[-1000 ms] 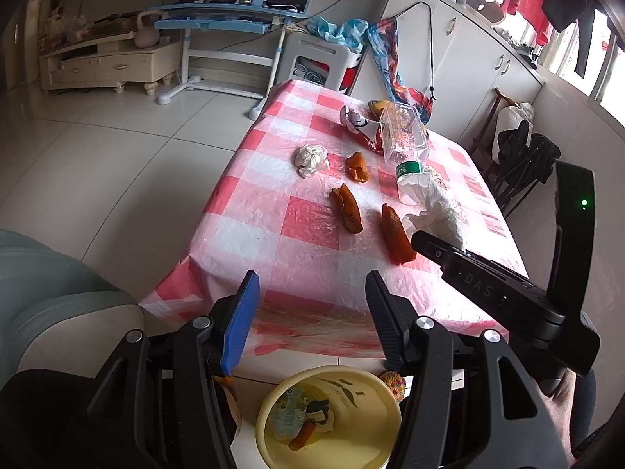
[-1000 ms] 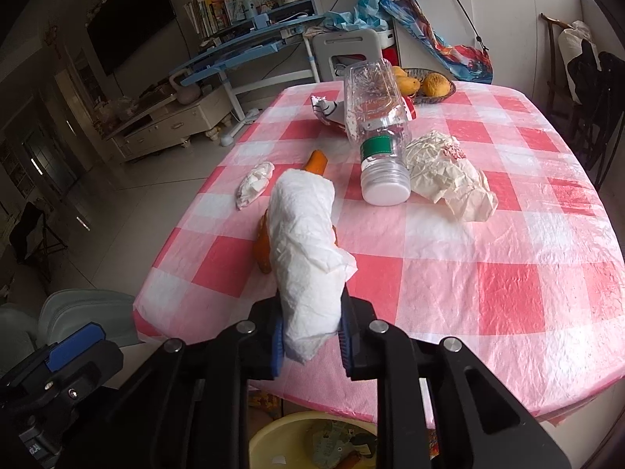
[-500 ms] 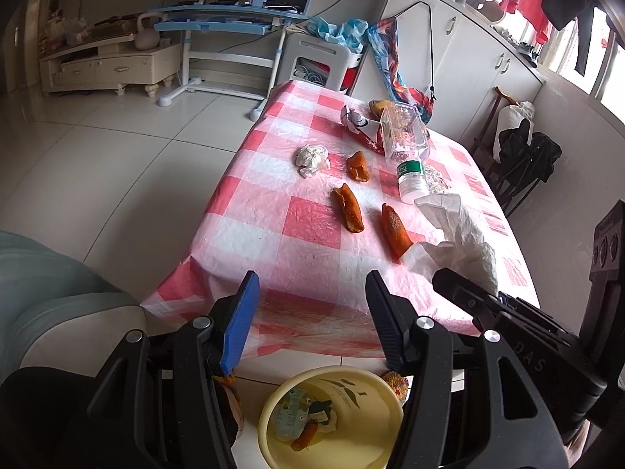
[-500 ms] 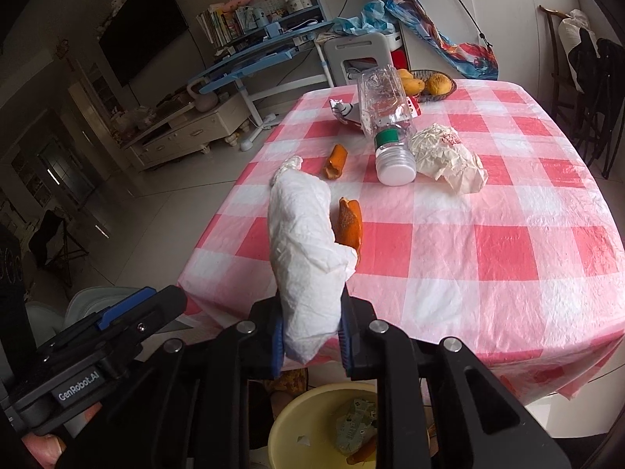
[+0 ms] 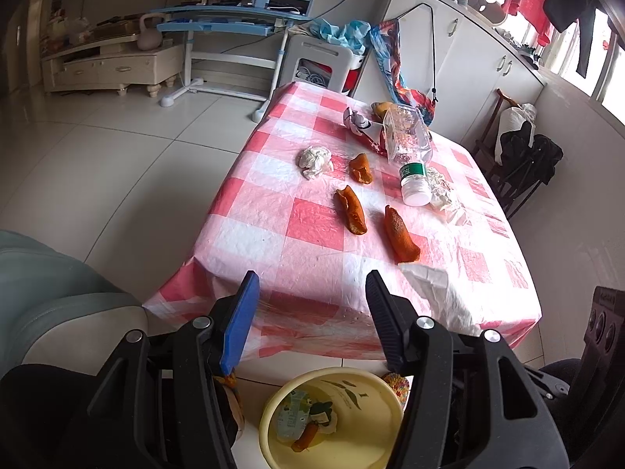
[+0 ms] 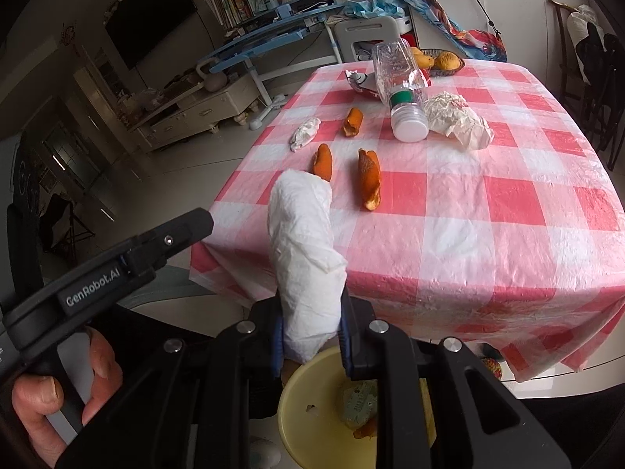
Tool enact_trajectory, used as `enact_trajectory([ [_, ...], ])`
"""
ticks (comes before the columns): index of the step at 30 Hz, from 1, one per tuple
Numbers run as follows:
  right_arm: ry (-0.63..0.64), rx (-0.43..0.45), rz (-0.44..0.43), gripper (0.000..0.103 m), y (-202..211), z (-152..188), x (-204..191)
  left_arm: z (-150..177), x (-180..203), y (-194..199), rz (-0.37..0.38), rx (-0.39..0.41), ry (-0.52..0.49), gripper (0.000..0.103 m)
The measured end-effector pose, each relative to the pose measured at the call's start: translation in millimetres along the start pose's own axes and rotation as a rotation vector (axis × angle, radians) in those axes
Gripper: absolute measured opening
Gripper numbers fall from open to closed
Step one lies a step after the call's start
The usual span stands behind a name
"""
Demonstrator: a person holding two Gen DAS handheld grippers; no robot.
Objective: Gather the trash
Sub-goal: 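Carry the white plastic in the right tool to the basin and release, then grasp an orange peel with the left tool while the right tool grasps another peel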
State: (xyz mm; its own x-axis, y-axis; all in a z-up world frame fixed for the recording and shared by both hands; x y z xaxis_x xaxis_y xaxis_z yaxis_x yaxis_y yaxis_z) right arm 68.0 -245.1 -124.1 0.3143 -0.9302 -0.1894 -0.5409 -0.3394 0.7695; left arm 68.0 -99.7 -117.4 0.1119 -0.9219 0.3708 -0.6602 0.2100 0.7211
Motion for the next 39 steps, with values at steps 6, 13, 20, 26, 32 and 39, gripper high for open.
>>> enact_trajectory([
  [6, 0.008, -0.072, -0.012, 0.023, -6.8, 21.2, -8.0, -2.3, -1.7, 0.8, 0.005, 0.003, 0.013, 0.054],
  [13, 0.026, -0.151, -0.023, 0.023, -16.5, 39.4, -16.9, -8.0, -18.8, -3.7, 0.012, -0.026, 0.088, 0.054],
  [20, -0.015, -0.132, -0.050, 0.024, -11.9, 46.1, -9.3, -9.0, -49.4, -16.9, 0.024, -0.090, 0.246, 0.054],
  [26, -0.058, -0.153, -0.097, 0.035, -15.2, 53.5, -1.3, -10.5, -47.8, -18.9, 0.013, -0.074, 0.240, 0.054],
  [32, -0.031, -0.148, -0.090, 0.060, -12.1, 48.0, -3.2, -23.9, -23.1, -32.9, -0.003, -0.073, 0.155, 0.054],
  [39, -0.072, -0.009, -0.029, 0.061, 5.3, 8.3, 35.7, -42.6, 10.8, -60.5, -0.004, -0.080, 0.068, 0.054],
])
Point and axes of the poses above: each gripper's, at about its wrist camera, not at the fingertips, and y roughly against the way its jaws point, x to its right, z to its underside, the point moved 2 cm from there along -y, roughly the way its jaws point, and after that the axes turned 10 degrees about y, right-handed, at the moved point
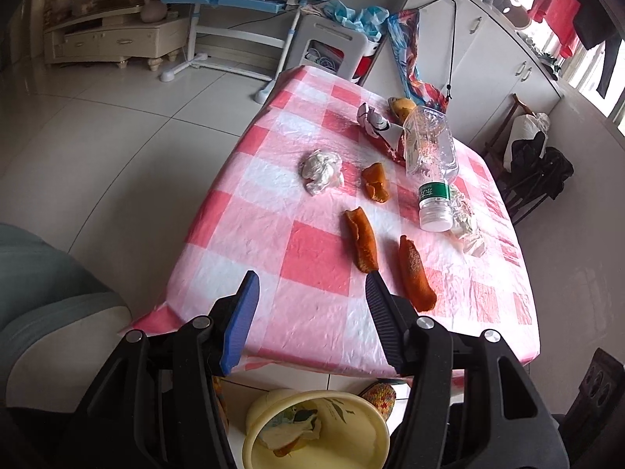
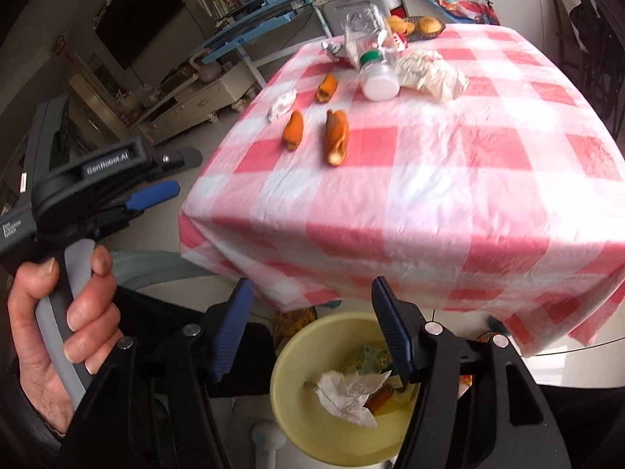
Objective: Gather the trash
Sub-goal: 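Grasp an orange peel with the left tool while the right tool grasps another peel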
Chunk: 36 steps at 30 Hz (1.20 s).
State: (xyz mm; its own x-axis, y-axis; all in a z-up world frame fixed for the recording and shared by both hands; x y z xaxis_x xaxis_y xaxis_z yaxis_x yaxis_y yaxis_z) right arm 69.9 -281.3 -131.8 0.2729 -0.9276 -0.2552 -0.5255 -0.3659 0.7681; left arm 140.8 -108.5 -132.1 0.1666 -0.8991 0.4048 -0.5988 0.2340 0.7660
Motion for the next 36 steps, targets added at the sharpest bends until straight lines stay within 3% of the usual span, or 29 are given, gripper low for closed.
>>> enact_trajectory([
  [7, 0.028, 0.057, 0.040, 0.061, -19.6, -41.6, 15.6, -14.6, 26.7, -31.4, -0.014, -0.016, -0.057, 0.054],
  [12, 0.062, 0.063, 0.051, 0.061, -38.8, -57.9, 14.6, -22.0, 27.4, -50.6, -0.023, -0.035, -0.046, 0.054],
  [31, 0.106, 0.059, 0.065, 0.061, -63.7, -67.1, 17.8, -18.9, 51.0, -84.3, -0.051, -0.053, -0.156, 0.054],
  [36, 0.130, 0.058, 0.083, 0.058, -67.8, -69.1, 13.7, -17.1, 53.7, -87.9, -0.053, -0.060, -0.181, 0.046],
])
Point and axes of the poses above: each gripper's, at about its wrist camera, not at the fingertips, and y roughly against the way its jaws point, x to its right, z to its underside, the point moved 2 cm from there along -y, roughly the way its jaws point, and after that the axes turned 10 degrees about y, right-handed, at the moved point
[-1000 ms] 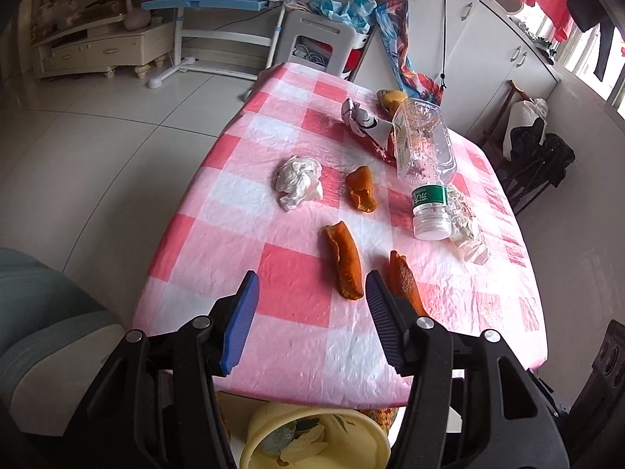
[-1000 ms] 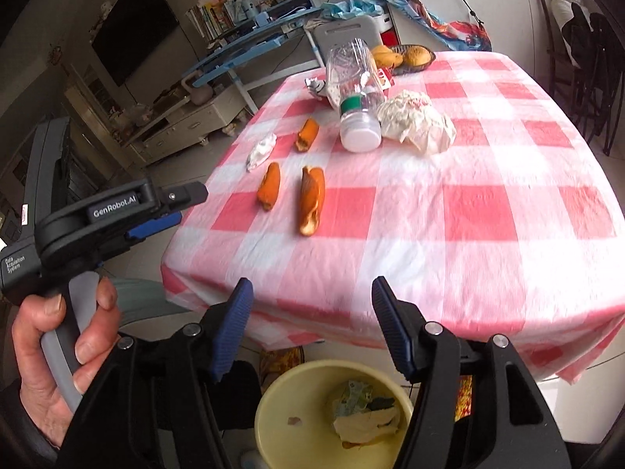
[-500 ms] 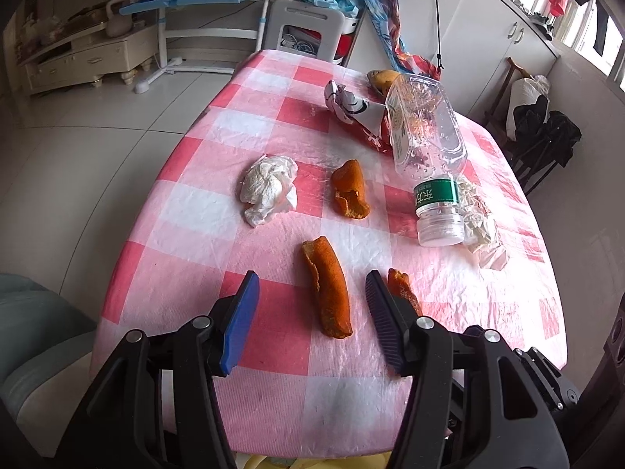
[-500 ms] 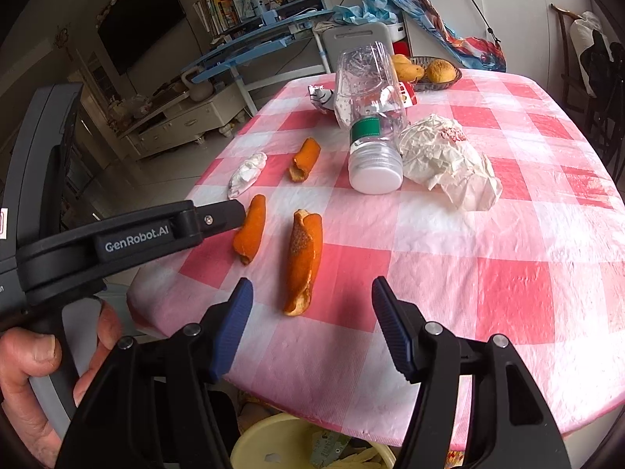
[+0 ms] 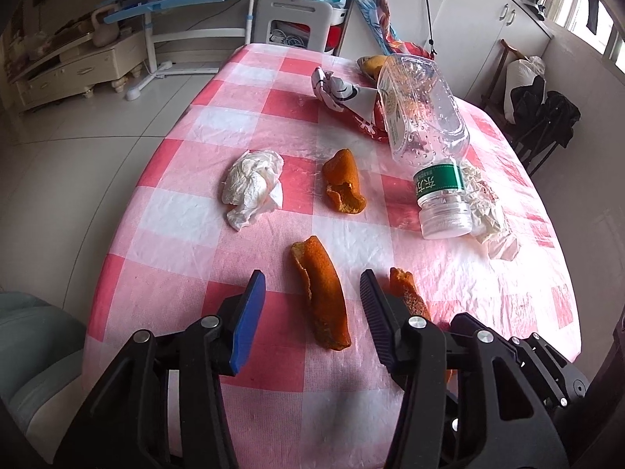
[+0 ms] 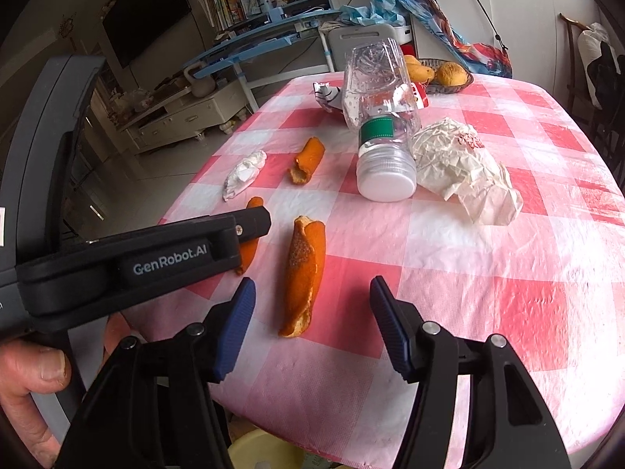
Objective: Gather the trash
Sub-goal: 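Grasp an orange peel with the left tool while the right tool grasps another peel, then carry both peels over the yellow basin and open both tools to drop them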
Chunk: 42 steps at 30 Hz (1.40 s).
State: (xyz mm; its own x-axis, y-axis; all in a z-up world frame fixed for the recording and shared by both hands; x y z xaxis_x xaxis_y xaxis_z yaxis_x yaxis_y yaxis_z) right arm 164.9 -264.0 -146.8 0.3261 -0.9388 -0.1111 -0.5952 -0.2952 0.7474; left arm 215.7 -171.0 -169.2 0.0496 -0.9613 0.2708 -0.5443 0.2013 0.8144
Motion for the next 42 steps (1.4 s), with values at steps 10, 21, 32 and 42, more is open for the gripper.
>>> enact_trajectory([
  [10, 0.004, -0.006, -0.014, 0.028, -4.1, -1.6, 2.9, 3.2, 8.3, -0.7, 0.026, -0.014, -0.046, 0.015],
  [21, -0.068, 0.027, -0.048, 0.019, 18.8, 2.0, 14.3, 12.7, 5.5, 37.4, 0.059, 0.034, -0.058, 0.014],
  [32, -0.081, 0.047, -0.080, 0.019, 64.1, 22.8, 4.4, 34.3, -11.0, 80.7, 0.074, 0.060, -0.067, 0.014],
  [42, -0.059, 0.059, -0.061, 0.046, 69.8, 19.5, -0.1, 55.6, -27.1, 108.2, 0.096, 0.062, -0.042, 0.014],
])
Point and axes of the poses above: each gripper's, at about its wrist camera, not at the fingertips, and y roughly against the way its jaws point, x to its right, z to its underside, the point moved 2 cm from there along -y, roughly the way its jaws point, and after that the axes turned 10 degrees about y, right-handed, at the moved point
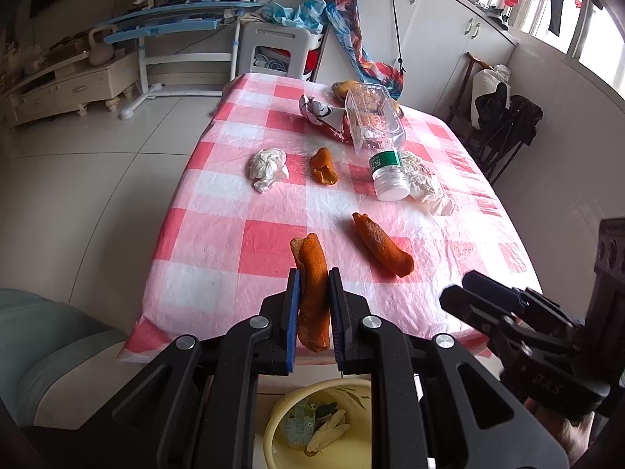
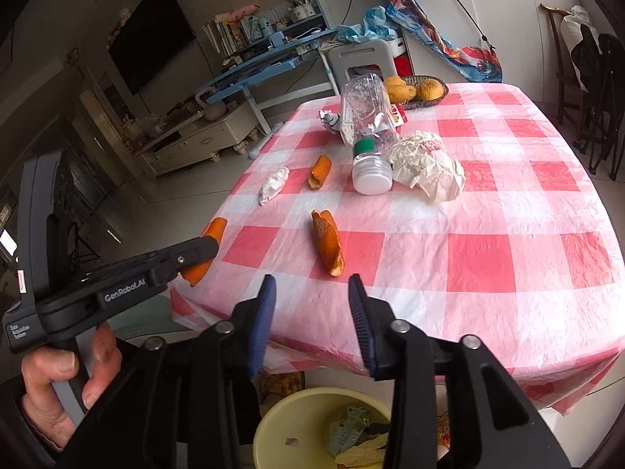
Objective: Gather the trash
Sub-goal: 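Carry both peels over the yellow basin and open both tools to drop them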
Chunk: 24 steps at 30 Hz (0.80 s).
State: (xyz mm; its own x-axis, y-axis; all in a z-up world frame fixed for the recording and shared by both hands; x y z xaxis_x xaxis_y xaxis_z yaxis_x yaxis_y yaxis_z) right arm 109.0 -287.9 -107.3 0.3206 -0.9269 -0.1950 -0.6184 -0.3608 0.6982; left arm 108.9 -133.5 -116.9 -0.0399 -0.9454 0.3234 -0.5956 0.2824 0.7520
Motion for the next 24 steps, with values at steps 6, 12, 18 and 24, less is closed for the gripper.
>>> enact_trajectory([
  [6, 0.030, -0.027, 0.048, 0.047, -34.5, -17.6, 9.3, 23.9, 2.9, 14.8, -0.001, -0.022, -0.026, 0.014],
  [12, 0.115, -0.113, 0.072, 0.047, -79.6, -23.2, -1.8, 58.2, 1.4, 24.0, -0.010, -0.087, -0.060, 0.014],
  [18, 0.151, -0.133, 0.080, 0.021, -82.8, -19.8, -4.1, 90.7, 13.4, 25.6, 0.010, -0.207, -0.162, 0.014],
  [24, 0.117, -0.145, 0.007, 0.018, -56.8, -2.5, -4.0, 99.8, 11.5, 44.1, 0.027, -0.202, -0.180, 0.018],
])
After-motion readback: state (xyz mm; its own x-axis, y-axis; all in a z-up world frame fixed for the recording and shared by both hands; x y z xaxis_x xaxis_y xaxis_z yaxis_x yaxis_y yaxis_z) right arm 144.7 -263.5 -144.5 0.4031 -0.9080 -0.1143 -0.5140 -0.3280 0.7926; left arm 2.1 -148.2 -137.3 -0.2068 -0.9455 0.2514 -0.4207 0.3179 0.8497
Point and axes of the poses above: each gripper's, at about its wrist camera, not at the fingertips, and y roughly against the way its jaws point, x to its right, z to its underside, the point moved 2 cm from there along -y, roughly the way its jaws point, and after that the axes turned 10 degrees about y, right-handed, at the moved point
